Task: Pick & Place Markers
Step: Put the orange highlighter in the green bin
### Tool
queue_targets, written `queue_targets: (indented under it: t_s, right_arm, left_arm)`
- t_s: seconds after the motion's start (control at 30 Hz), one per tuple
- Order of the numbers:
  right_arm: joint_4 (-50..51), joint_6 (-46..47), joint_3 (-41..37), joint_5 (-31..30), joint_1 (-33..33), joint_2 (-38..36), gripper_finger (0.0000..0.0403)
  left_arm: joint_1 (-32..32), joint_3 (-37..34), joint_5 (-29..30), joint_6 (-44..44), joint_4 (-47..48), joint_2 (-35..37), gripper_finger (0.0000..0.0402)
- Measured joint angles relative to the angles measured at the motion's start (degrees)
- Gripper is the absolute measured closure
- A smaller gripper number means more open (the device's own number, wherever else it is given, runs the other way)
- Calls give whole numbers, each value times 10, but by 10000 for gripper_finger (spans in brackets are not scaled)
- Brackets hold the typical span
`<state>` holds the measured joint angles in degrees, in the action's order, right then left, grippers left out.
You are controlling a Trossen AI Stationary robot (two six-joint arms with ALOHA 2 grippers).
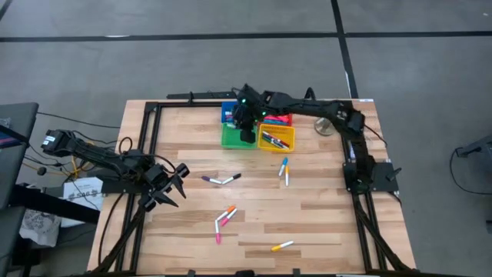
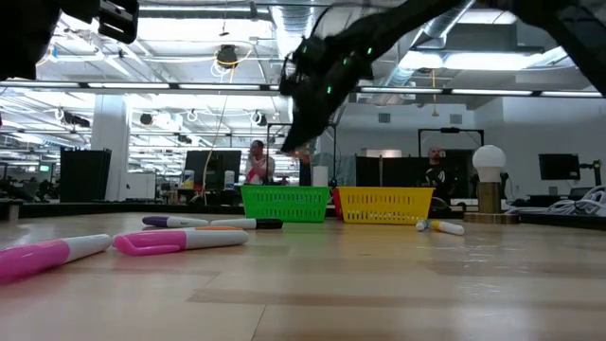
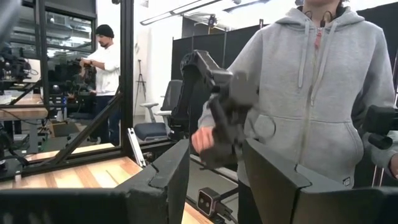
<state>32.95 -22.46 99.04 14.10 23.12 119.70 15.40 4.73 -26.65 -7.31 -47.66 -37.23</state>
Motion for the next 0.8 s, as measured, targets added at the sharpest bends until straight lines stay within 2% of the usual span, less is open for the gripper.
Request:
queue_targets:
  t_s: [0.3,0.8]
  right_arm:
    - [-1,15,-1,10,-1,61,356]
    - [13,20,-1,9,-5,74,355]
  left_arm:
    - [0,0,0,0,0,0,251]
    - [0,0,0,0,0,0,251]
